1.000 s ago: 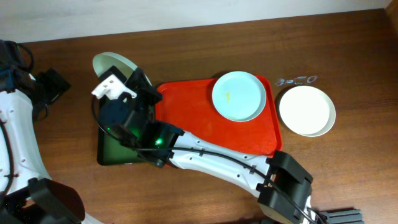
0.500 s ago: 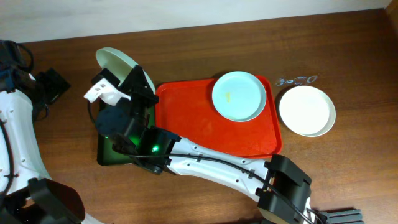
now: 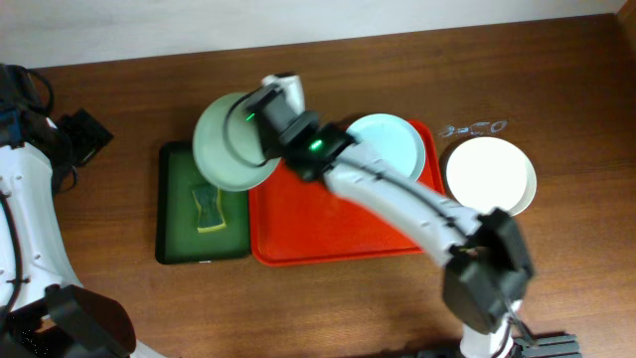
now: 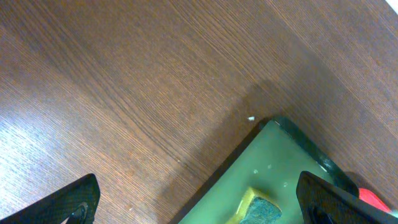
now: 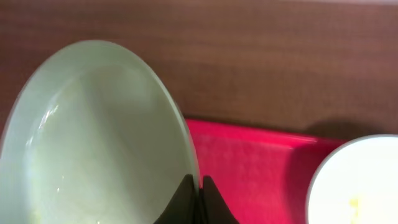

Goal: Clean dirty plates on tray and stack at the side
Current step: 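Lift the pale blue plate with the right gripper and swing it right, then lower the pale blue plate onto the white plate and release, then grasp the other pale blue plate's rim and slide it to tray center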

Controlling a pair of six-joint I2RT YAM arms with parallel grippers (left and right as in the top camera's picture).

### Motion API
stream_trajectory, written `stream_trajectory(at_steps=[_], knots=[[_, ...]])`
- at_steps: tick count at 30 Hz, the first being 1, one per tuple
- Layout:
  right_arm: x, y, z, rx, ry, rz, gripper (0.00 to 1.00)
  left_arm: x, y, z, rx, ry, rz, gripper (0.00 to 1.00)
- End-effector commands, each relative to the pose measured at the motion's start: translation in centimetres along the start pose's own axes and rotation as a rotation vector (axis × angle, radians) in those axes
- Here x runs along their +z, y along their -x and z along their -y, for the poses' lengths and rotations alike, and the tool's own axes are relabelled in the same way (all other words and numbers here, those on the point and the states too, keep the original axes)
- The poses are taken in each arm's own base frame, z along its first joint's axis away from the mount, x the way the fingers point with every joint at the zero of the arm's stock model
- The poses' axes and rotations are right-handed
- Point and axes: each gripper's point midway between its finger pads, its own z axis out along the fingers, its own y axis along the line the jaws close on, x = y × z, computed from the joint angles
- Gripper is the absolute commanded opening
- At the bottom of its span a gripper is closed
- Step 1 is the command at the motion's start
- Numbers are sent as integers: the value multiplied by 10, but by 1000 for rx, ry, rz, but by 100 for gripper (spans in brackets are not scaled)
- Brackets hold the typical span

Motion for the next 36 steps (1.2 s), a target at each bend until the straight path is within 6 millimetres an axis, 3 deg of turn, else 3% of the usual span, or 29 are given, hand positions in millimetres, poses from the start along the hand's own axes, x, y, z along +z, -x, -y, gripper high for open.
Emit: stream_trajectory(at_steps=[1,4,5,6,9,12,15,17,19,23,25,26,28,30,32,36], knots=[[-55,39,56,212,132,-35,4,-14,7,2,-18,-23,36,99],[-71,33,146,371,47,-130,4,-14,7,2,-18,-23,36,99],[-77,21,200,456,-40,-182,4,-14,7,2,-18,-23,36,99],[-84,8,237,508,-106,-225,4,-14,7,2,-18,-23,36,99],[-112,-29,331,646,-255,-320,4,-14,7,2,-18,-23,36,99],[-149,-68,404,839,-396,-362,4,-14,7,2,-18,-23,35,99],[-173,-117,452,961,-550,-417,4,-14,7,2,-18,-23,36,99],[-173,-141,461,1008,-573,-451,4,-14,7,2,-18,-23,36,99],[-161,-166,465,1032,-576,-478,4,-14,7,2,-18,-23,36,99],[-138,-191,459,1041,-546,-500,4,-14,7,2,-18,-23,36,99],[-132,-193,455,1044,-522,-499,21,-14,7,2,-18,-23,36,99],[-131,-192,453,1045,-510,-498,40,-14,7,2,-18,-23,36,99],[-125,-186,444,967,-439,-510,68,-14,7,2,-18,-23,36,99],[-118,-181,433,903,-396,-522,79,-14,7,2,-18,-23,36,99],[-108,-173,419,814,-351,-531,79,-14,7,2,-18,-23,36,99],[-74,-145,366,551,-230,-524,63,-14,7,2,-18,-23,36,99]])
